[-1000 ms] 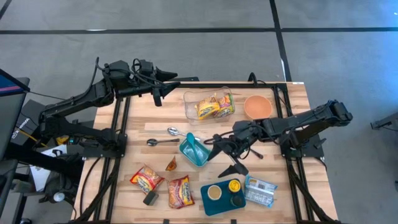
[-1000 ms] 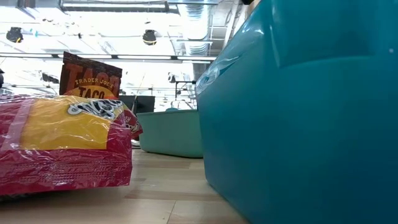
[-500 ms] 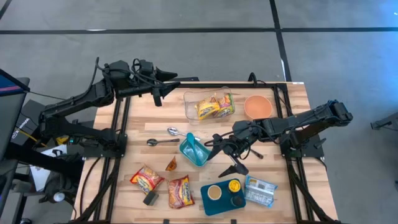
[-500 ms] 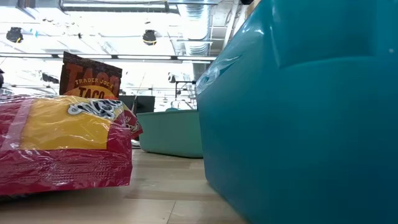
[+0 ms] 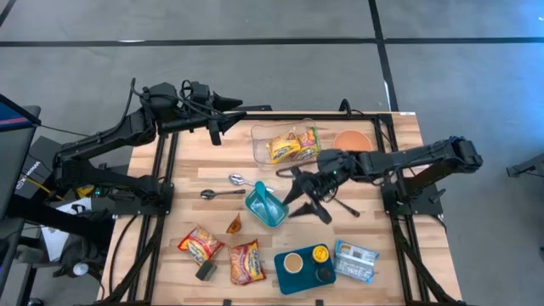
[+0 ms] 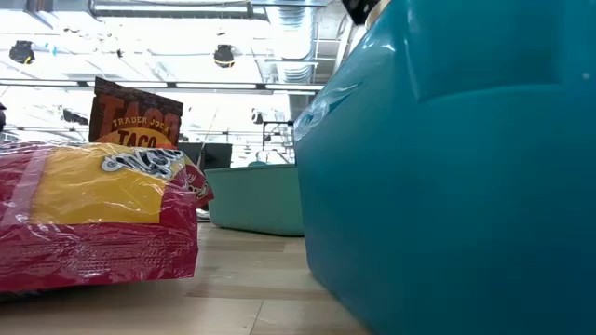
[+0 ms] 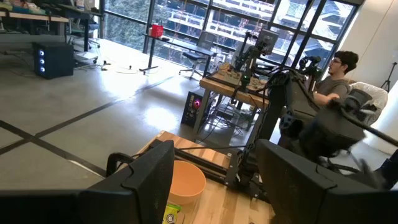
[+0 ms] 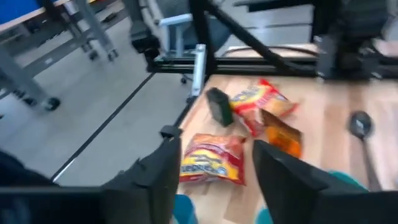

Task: Pick & Place Food Item
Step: Put the orange seasoning pack into the blue bin

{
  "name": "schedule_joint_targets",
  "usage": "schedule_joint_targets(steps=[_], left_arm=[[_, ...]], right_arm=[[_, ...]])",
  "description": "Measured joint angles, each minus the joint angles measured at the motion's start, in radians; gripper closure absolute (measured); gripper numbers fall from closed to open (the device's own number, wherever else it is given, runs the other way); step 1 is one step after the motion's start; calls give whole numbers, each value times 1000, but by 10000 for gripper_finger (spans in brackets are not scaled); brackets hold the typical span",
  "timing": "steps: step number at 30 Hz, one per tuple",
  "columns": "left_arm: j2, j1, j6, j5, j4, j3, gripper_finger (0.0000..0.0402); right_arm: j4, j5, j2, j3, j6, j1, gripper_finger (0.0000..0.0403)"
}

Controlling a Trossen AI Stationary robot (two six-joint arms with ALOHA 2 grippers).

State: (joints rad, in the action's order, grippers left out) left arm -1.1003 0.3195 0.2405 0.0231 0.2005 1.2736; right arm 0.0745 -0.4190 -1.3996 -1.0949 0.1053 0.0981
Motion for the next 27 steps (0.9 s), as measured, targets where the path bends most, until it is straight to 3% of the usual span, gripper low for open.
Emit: schedule_joint_targets(steps=[6, 11, 27], left_arm=[[0, 0, 0, 0, 0, 0, 179], [0, 0, 0, 0, 0, 0, 179], [0, 0, 0, 0, 0, 0, 179]], right_arm=[[18, 0, 21, 0, 4, -93, 294], [89, 0, 54, 0, 26, -189, 338], [541, 1, 146, 0, -7, -536, 376]])
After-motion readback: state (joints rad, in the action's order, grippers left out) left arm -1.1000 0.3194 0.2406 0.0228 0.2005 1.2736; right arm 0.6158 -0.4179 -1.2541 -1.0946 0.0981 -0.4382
